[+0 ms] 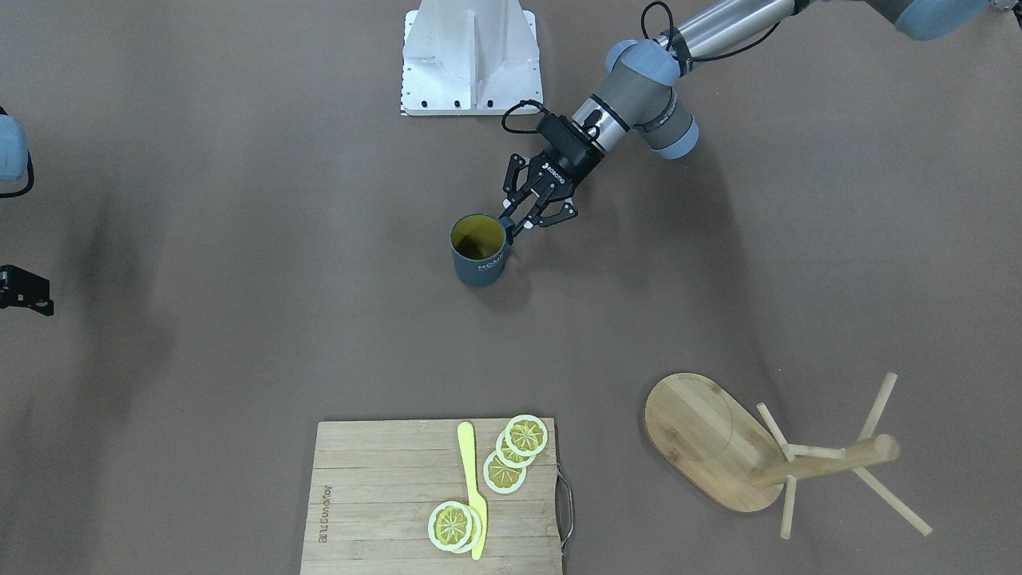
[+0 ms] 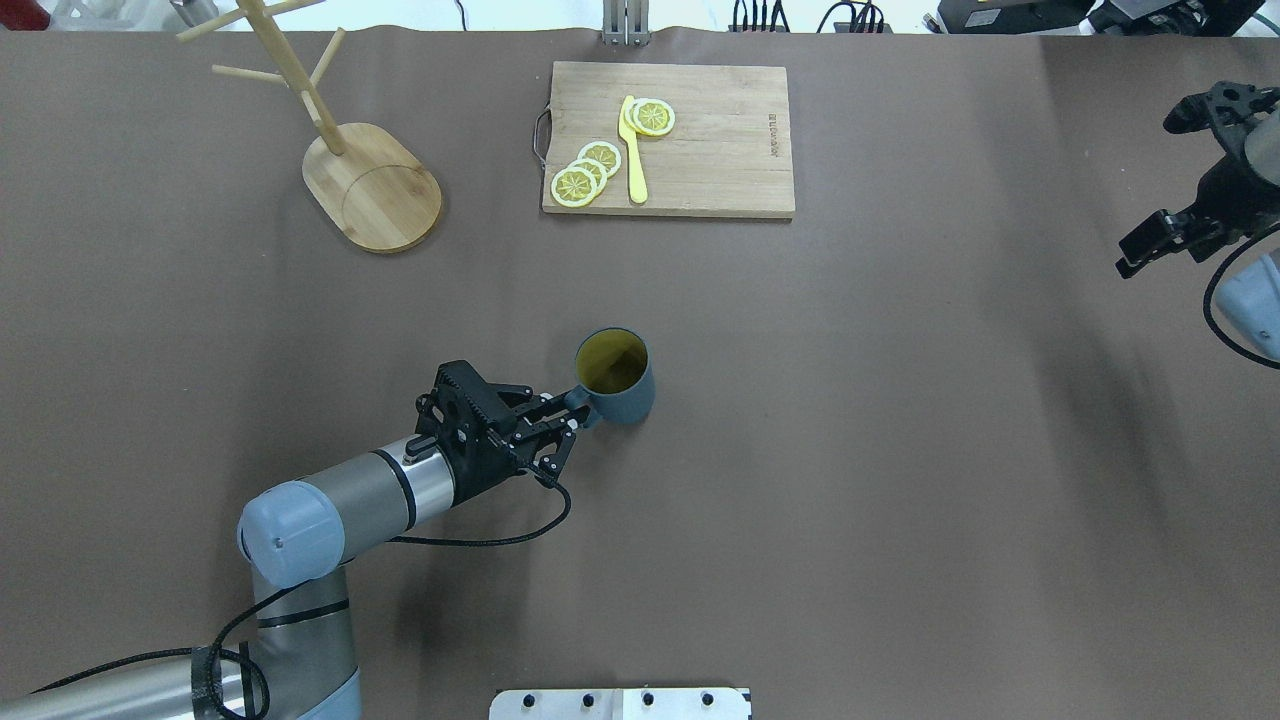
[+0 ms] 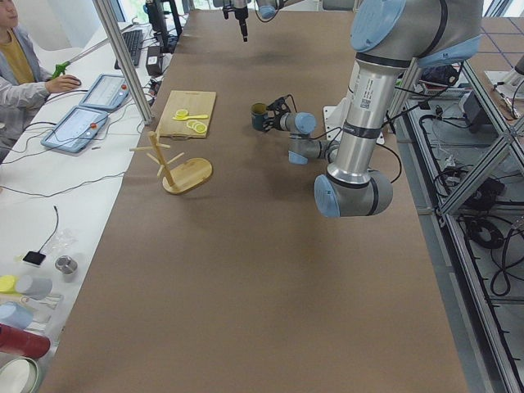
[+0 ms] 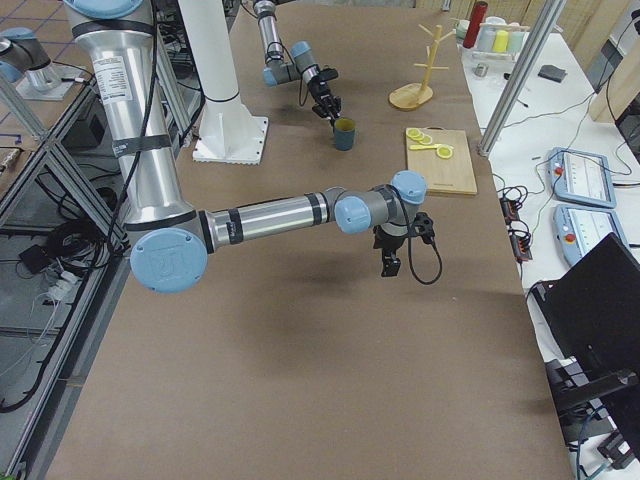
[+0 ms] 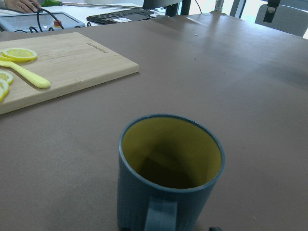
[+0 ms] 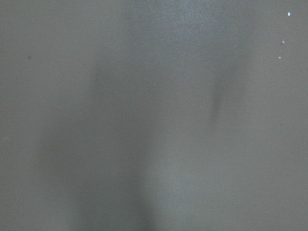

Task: Hang cup on storage rack
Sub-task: 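Reach the left gripper to the mug handle and grasp it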

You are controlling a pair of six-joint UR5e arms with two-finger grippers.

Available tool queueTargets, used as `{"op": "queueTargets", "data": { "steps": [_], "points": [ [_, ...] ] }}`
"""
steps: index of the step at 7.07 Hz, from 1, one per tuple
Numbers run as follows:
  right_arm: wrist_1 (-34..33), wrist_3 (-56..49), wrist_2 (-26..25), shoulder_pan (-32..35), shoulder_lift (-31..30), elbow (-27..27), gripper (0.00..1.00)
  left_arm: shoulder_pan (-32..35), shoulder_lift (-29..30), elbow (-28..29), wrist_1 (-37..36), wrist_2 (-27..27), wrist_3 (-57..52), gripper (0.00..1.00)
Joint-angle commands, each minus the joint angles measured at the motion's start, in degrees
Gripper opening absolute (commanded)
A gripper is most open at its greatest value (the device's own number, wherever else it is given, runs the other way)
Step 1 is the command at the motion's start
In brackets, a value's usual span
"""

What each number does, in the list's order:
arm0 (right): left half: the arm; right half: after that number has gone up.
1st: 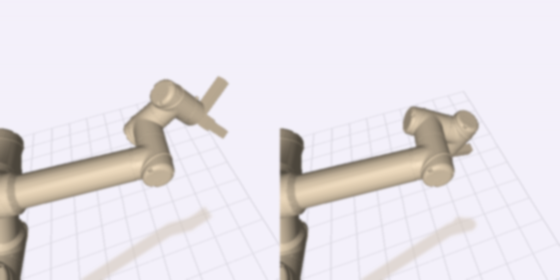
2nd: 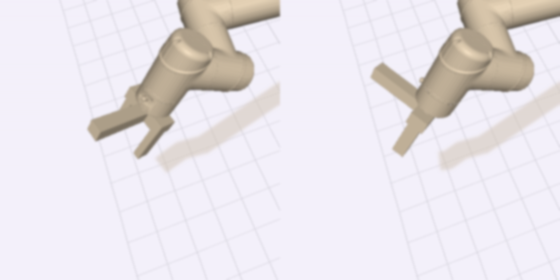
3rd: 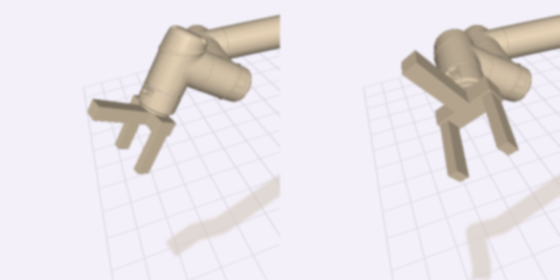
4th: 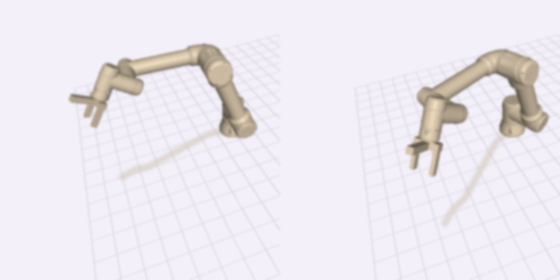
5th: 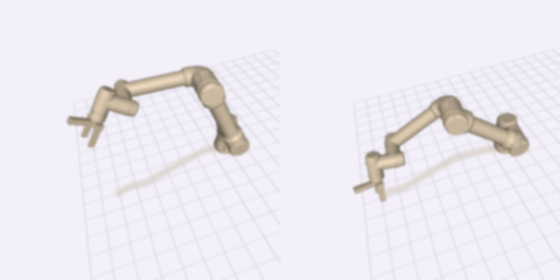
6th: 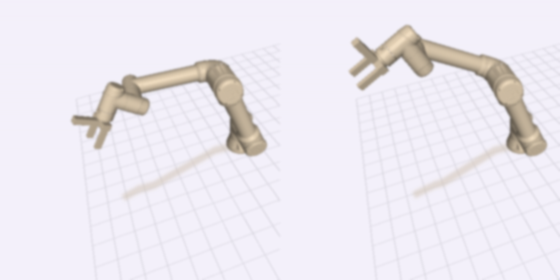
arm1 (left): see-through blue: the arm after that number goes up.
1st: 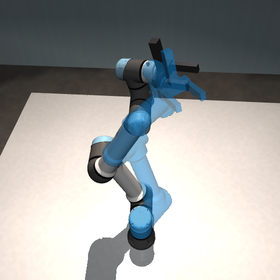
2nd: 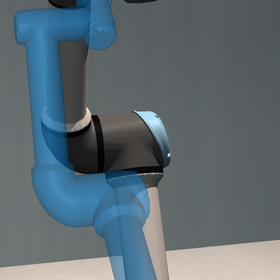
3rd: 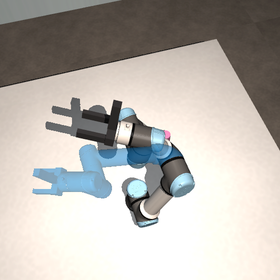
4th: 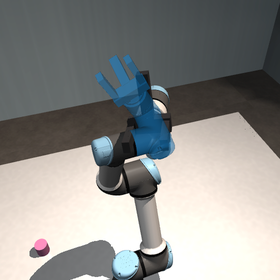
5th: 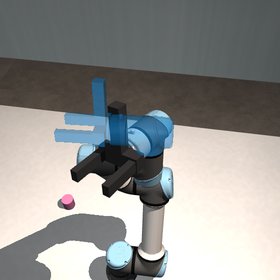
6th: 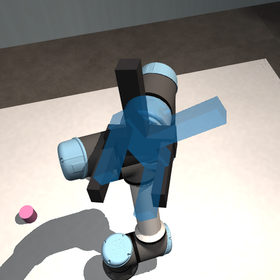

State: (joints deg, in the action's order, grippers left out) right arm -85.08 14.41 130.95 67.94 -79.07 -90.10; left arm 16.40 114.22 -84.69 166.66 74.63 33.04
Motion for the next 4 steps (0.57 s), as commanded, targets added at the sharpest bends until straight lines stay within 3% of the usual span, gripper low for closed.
{"op": "queueTargets", "data": {
  "steps": [1,4],
  "points": [
    [0.00,0.00,0.01,0.00,-0.04,0.27,1.00,-0.23,-0.04,-0.39,0.68,-0.97,5.32,0.00],
    [0.00,0.09,0.01,0.09,-0.03,0.27,1.00,-0.14,-0.13,-3.45,4.53,-0.27,8.18,0.00]
  ]
}}
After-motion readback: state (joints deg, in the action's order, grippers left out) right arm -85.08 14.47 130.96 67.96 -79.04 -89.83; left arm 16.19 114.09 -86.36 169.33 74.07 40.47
